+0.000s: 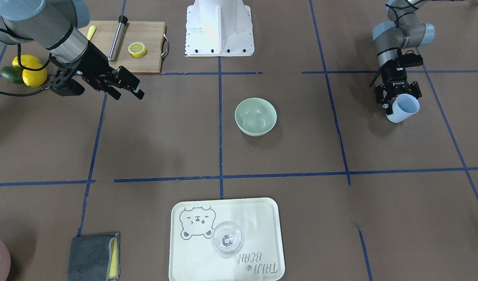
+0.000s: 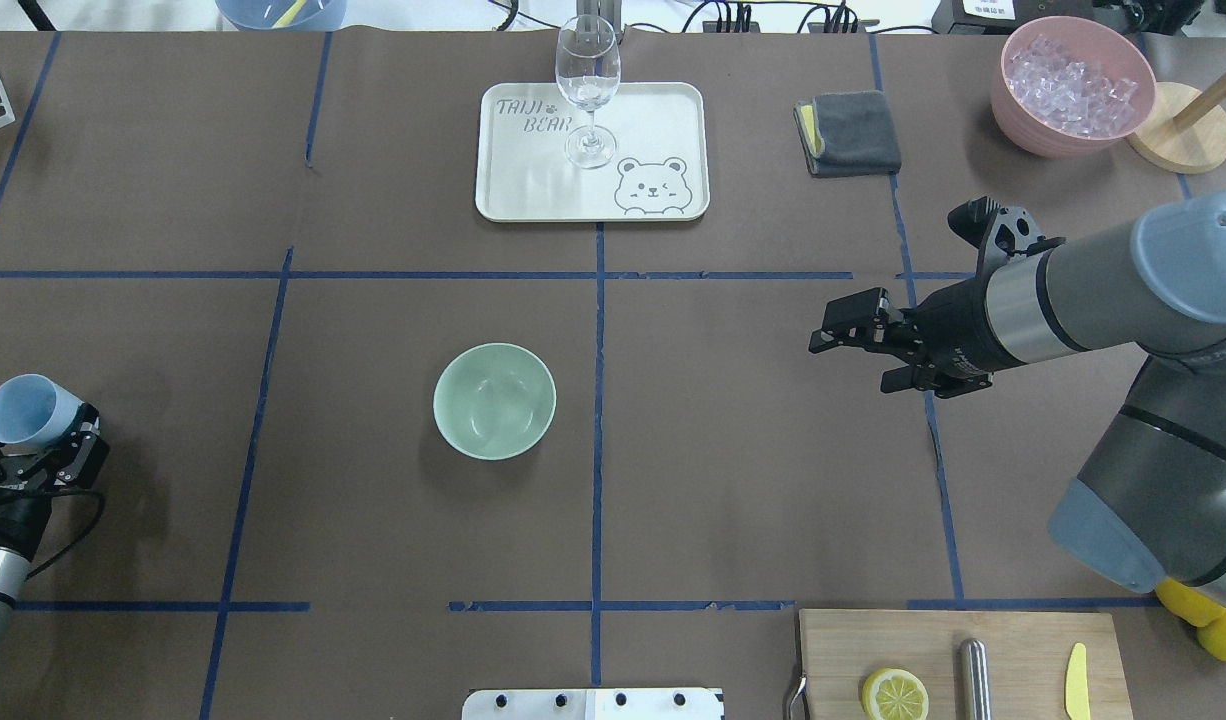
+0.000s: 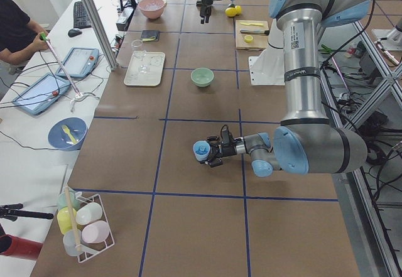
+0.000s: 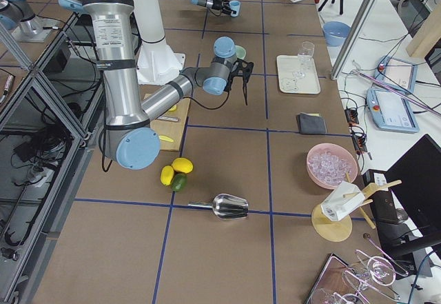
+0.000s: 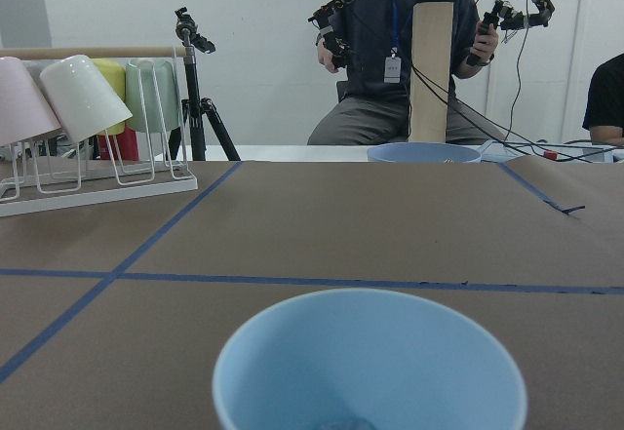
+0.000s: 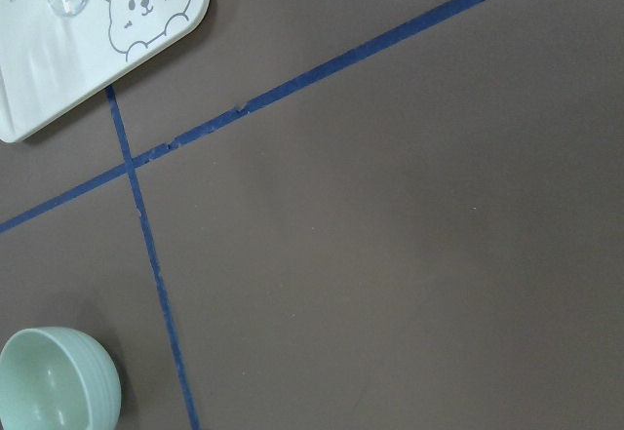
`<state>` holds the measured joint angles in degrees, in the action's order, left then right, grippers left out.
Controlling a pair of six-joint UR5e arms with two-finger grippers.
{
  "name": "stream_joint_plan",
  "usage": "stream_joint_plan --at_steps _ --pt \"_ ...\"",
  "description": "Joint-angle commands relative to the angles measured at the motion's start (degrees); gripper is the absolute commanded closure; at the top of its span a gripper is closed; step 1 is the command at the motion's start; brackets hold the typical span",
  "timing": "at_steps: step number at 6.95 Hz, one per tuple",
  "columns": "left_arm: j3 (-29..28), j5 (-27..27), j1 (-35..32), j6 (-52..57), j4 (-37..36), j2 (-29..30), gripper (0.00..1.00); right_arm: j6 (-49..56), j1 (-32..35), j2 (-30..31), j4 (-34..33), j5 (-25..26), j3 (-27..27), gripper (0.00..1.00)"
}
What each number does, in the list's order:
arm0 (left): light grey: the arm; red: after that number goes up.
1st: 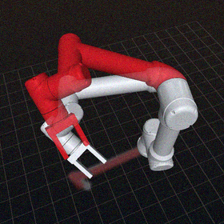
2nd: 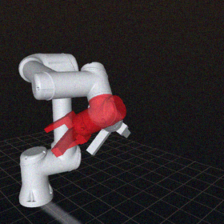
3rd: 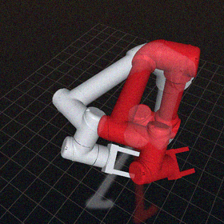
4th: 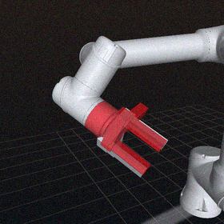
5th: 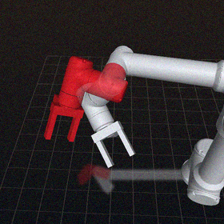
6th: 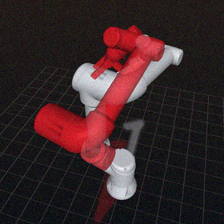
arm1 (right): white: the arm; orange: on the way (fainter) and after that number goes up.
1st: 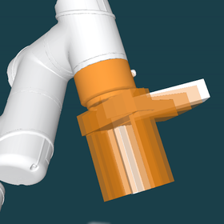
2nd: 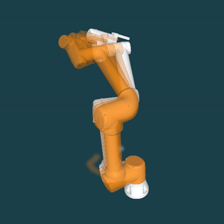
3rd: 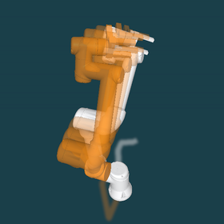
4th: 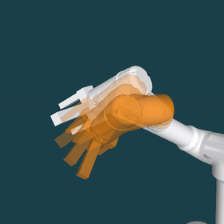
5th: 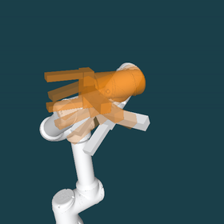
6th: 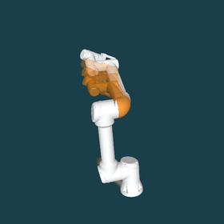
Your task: Pour ice into bowl
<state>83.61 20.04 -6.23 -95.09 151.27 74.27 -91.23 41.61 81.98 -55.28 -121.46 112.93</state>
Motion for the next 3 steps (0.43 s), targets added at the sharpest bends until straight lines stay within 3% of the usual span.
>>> stream_joint_plan --at_steps 1,2,3 --pt "-0.9 1.49 -0.89 0.17 -0.01 0.61 0.14 0.0 0.14 -0.07 -0.09 0.0 -0.08 0.0" --pt "-0.99 1.49 -0.89 0.61 -0.01 0.7 0.34 0.0 0.4 -0.15 -0.09 -0.09 -0.08 0.0" --pt "-0.91 1.58 -1.76 3.05 0.17 0.7 0.68 0.09 0.58 -0.24 -0.09 -0.09 -0.08 0.0"
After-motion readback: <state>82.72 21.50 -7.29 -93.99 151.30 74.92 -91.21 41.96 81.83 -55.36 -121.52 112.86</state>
